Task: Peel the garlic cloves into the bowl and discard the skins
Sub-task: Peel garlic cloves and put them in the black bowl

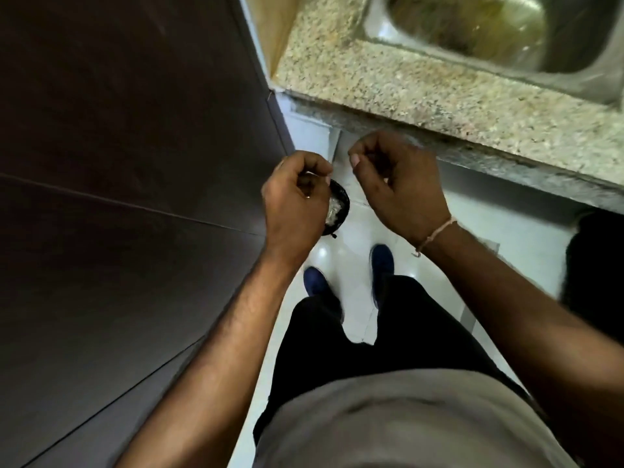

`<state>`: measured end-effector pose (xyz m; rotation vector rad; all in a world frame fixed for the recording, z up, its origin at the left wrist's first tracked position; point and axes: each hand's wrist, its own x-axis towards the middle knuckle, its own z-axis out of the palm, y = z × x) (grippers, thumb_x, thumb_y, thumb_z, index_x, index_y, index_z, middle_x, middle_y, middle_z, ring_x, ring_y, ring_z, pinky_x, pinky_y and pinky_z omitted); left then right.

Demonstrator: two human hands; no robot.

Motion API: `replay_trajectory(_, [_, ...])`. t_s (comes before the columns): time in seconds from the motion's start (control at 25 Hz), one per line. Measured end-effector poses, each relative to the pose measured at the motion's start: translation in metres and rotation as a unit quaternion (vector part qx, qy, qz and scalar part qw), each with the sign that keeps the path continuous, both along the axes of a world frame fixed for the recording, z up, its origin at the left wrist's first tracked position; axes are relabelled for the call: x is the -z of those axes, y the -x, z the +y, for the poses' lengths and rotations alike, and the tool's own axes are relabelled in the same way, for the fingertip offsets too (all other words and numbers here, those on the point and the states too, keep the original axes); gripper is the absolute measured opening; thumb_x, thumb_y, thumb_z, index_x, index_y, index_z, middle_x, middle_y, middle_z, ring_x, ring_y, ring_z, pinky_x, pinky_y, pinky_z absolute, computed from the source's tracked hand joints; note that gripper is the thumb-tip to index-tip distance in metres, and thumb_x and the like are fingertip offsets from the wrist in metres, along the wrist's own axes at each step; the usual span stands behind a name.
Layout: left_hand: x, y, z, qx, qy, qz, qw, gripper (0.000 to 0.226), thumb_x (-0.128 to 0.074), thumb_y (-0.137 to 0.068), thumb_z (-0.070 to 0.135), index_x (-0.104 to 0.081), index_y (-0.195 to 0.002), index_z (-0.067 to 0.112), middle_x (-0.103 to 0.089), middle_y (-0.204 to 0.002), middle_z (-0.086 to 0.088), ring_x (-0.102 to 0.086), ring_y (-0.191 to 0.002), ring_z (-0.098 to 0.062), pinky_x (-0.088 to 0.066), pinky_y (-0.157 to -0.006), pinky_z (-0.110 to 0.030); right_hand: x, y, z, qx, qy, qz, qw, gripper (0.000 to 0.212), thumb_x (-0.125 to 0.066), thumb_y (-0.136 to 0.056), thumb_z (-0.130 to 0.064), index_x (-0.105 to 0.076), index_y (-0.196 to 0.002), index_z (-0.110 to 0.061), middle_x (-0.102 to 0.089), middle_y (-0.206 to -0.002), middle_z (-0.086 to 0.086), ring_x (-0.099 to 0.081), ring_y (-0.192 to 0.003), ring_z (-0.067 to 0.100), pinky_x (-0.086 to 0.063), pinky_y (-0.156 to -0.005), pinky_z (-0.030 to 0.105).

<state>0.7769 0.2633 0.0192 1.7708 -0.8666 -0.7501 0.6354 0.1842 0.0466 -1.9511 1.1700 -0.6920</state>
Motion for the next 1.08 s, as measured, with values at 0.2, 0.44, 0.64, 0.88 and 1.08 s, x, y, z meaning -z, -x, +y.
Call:
replay_trajectory(0.2, [-0.061, 0.046, -0.017, 0.12, 0.031, -0.06, 0.99, 0.038, -0.077, -0.09, 0.016, -0.063, -0.125, 0.021, -0.061, -0.125, 0.005, -0.067, -0.093, -0.007, -0.058, -0.073, -0.028, -0.045, 0.059, 0.021, 0.055, 0.113, 0.009, 0.992, 0.046, -0.07, -0.091, -0.008, -0.061, -0.136, -0.007, -0.061, -0.142, 0.009, -0.057, -0.131, 0.029, -0.048, -0.106, 0.048])
replay_trajectory(0.44, [-0.113, 0.151, -0.059, 0.333, 0.11, -0.166, 0.921, 0.062, -0.075, -0.086, 0.011, -0.05, -0.141, 0.025, -0.048, -0.142, 0.007, -0.054, -0.119, 0.001, -0.049, -0.098, -0.018, -0.086, 0.182, 0.024, 0.189, 0.18, 0.057, 0.964, 0.051, -0.072, -0.086, -0.003, -0.06, -0.135, -0.002, -0.055, -0.148, 0.013, -0.05, -0.139, 0.028, -0.039, -0.115, 0.045])
replay_trajectory(0.64, [-0.141, 0.277, -0.097, 0.47, 0.16, -0.203, 0.844, 0.066, -0.073, -0.083, 0.004, -0.051, -0.143, 0.02, -0.048, -0.144, 0.003, -0.055, -0.128, -0.016, -0.053, -0.101, -0.041, -0.112, 0.308, 0.035, 0.333, 0.172, 0.065, 0.925, 0.048, -0.071, -0.085, -0.006, -0.064, -0.132, -0.01, -0.055, -0.146, 0.007, -0.051, -0.136, 0.025, -0.041, -0.114, 0.036])
replay_trajectory(0.88, [-0.15, 0.43, -0.12, 0.584, 0.225, -0.213, 0.75, 0.06, -0.075, -0.085, 0.005, -0.054, -0.141, 0.013, -0.052, -0.14, -0.005, -0.055, -0.127, -0.022, -0.052, -0.1, -0.042, -0.125, 0.443, 0.058, 0.455, 0.196, 0.123, 0.86, 0.045, -0.071, -0.085, -0.004, -0.064, -0.13, -0.007, -0.056, -0.146, 0.01, -0.053, -0.133, 0.029, -0.04, -0.112, 0.033])
replay_trajectory(1.08, [-0.149, 0.527, -0.119, 0.664, 0.238, -0.189, 0.683, 0.062, -0.076, -0.085, 0.006, -0.053, -0.142, 0.012, -0.054, -0.137, -0.003, -0.056, -0.125, -0.018, -0.047, -0.108, -0.028, -0.117, 0.511, 0.099, 0.551, 0.203, 0.133, 0.799, 0.044, -0.072, -0.087, -0.003, -0.064, -0.13, -0.004, -0.057, -0.144, 0.014, -0.054, -0.132, 0.034, -0.043, -0.111, 0.043])
